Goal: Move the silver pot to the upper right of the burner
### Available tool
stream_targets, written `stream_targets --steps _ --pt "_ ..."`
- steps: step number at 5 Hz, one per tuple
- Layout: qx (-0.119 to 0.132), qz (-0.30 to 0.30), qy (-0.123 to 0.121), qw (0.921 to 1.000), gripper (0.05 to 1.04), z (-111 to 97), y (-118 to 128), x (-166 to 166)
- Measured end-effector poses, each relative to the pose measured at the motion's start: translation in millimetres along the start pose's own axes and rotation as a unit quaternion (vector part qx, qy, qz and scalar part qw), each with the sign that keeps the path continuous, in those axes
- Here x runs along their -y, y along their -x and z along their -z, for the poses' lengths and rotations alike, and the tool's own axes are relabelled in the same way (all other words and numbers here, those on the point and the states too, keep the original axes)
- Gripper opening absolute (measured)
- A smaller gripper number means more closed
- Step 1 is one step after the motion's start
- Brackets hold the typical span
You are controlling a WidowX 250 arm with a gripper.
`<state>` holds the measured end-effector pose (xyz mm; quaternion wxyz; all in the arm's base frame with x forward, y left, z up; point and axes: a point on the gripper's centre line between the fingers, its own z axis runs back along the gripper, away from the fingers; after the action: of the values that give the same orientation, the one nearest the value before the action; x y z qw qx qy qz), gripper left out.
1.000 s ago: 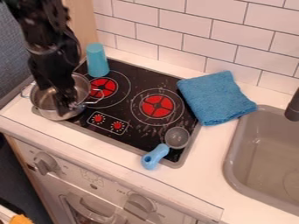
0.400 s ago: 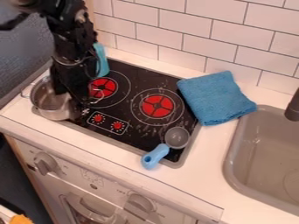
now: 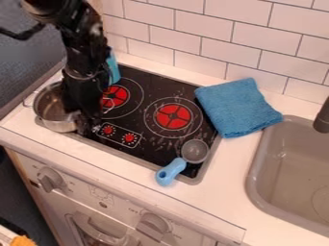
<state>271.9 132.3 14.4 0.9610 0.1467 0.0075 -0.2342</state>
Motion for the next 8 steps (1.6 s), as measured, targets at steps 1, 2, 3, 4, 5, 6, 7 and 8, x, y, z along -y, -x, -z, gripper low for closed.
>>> stream_targets --steps 1,2,3,4,5,6,7,8 --pt "-0.002 0.006 -0.007 1.0000 0.504 0 -3 -1" --pt "-0.003 0.007 -0.007 0.9999 0.240 0 -3 0" --pt "-0.003 0.012 0.001 0.9999 0.100 0 -4 4" --pt "0.002 0.024 0.004 0.9997 0.077 -2 -9 7" --pt "0.005 0.025 0.002 0.9997 0.077 -7 -9 7" --pt "0.021 0.020 -0.009 0.9996 0.077 -21 -12 5" --pt "0.049 0.015 -0.037 0.9980 0.077 -52 -14 2" --pt "0.080 0.028 -0.062 0.9945 0.077 -83 -25 8"
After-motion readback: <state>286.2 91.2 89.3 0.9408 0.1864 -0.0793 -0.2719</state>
